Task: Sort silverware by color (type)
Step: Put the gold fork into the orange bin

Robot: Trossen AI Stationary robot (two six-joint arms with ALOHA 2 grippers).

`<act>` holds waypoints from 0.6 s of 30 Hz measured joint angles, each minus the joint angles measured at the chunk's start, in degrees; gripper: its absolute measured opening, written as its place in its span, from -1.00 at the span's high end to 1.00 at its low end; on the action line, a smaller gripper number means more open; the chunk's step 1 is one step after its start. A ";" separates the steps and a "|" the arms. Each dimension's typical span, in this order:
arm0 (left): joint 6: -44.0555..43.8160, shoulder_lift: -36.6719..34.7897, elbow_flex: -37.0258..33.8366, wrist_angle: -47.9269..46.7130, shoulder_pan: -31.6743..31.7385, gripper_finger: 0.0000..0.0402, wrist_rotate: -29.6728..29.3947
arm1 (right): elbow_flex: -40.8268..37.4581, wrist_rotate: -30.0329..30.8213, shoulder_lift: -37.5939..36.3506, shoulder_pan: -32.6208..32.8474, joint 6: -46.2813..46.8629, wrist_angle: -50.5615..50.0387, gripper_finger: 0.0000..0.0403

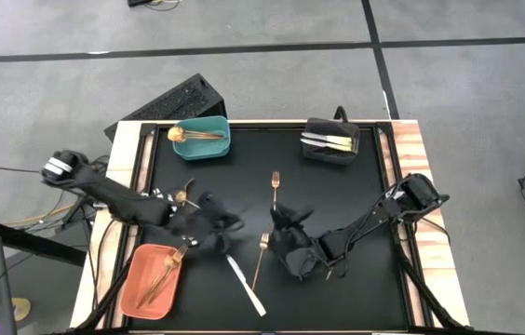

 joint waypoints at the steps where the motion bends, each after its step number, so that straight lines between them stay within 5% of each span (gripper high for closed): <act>1: -2.74 -2.29 0.00 -2.15 -2.46 0.98 -2.33 | 0.00 2.62 0.00 -0.31 2.46 -0.14 0.22; 5: -14.66 -9.61 0.03 -14.44 -13.13 0.98 -8.91 | -0.02 5.85 0.00 -1.77 13.96 -1.08 0.09; 9: -32.32 -12.21 0.00 -27.66 -23.67 0.98 -10.13 | -0.07 1.23 0.02 -3.12 25.01 -0.88 0.03; 18: -52.82 -13.19 0.02 -39.99 -41.67 0.97 -11.66 | -0.07 -6.59 0.04 -3.91 30.43 -4.74 0.03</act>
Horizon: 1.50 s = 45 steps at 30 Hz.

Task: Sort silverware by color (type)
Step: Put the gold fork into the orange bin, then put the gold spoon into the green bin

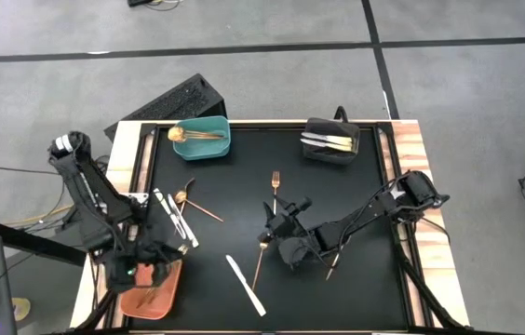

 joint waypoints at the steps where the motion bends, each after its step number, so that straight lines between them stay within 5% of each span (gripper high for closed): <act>1: -2.01 0.28 0.00 -1.75 -1.40 0.97 -0.21 | 0.00 0.00 0.00 0.00 0.80 -0.42 0.02; 6: -17.43 3.68 -0.82 -11.22 -5.14 0.96 4.17 | 0.00 0.00 0.00 0.35 1.97 -1.49 0.02; 12: -27.62 8.31 -2.84 -11.34 -6.33 0.85 13.53 | -0.04 -1.33 -1.05 0.71 13.65 -11.84 0.03; 17: -29.30 10.12 -2.84 -11.30 -6.35 0.68 14.02 | -0.04 -10.10 -2.14 -2.37 26.71 -24.69 0.03; 22: -29.23 8.32 -2.56 -11.95 -6.33 0.45 14.73 | -0.07 -27.33 -2.08 -7.82 36.84 -25.99 0.03; 26: -28.44 6.94 0.87 -16.28 -6.32 0.31 14.09 | -0.03 -49.97 0.66 -13.36 33.17 -14.11 0.03; 28: -27.60 6.89 2.94 -19.46 -6.33 0.26 12.94 | -0.06 -56.23 2.27 -15.53 30.82 -7.49 0.03; 35: -26.53 6.94 7.15 -25.99 -6.29 0.20 10.40 | 4.25 -59.29 6.10 -18.92 27.48 -7.06 0.04; 45: -23.83 6.94 7.26 -30.56 -2.51 0.20 -2.94 | 10.17 -63.76 6.17 -19.79 19.62 -4.19 0.18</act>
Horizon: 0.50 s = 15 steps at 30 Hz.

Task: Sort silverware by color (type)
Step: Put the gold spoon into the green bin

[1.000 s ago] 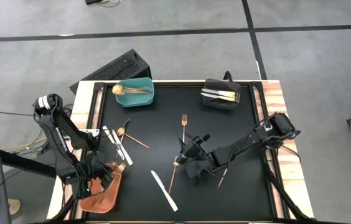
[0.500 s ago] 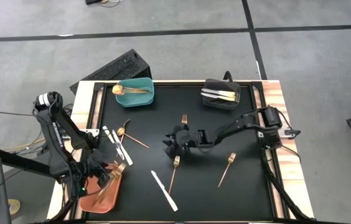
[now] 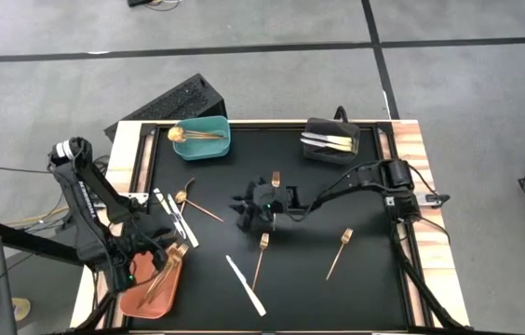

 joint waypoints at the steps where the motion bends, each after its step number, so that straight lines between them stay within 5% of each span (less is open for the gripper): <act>1: 1.22 0.00 -0.02 0.08 1.01 0.20 0.13 | 2.12 -0.74 0.82 -0.11 -1.16 0.45 0.19; 9: 5.84 0.00 -0.02 2.21 5.74 0.23 4.09 | 18.05 -0.83 10.56 0.14 -7.15 -11.74 0.20; 15: 7.13 0.02 -0.02 2.53 5.98 0.23 3.92 | 28.56 -0.36 20.94 0.12 -7.37 -11.92 0.20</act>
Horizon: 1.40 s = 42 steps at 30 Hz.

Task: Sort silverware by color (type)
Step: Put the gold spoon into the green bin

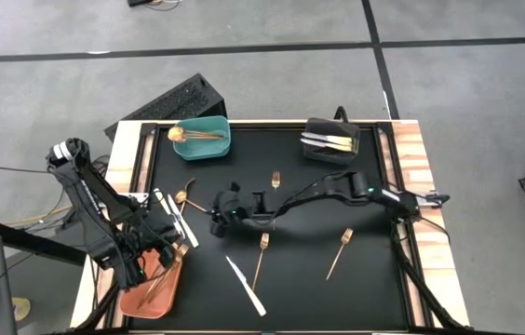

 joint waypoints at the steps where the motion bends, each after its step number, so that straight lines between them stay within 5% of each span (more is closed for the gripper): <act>1: 0.07 -0.03 0.00 -0.11 0.00 0.23 -0.19 | 1.04 0.11 1.27 0.02 -0.50 -0.80 0.20; 14: 2.54 0.02 -0.04 -3.09 0.51 0.24 -0.81 | 8.47 -3.19 8.91 -0.73 -5.59 -3.97 0.20; 19: 2.53 0.11 -0.04 -3.64 1.91 0.24 -5.62 | 8.47 -3.37 8.82 -1.53 -5.77 -7.07 0.23; 28: 5.67 0.13 -0.04 -3.71 4.23 0.24 -4.89 | 8.76 -7.18 8.36 -4.22 -2.11 -15.53 0.82; 38: 6.38 0.14 -0.04 -4.61 5.44 0.24 -4.35 | 8.12 -4.75 3.69 -2.65 -1.26 -19.62 0.82; 42: 0.33 0.15 -0.04 -5.29 5.90 0.24 -4.25 | 8.23 0.24 -0.22 -1.36 -3.87 -20.46 0.82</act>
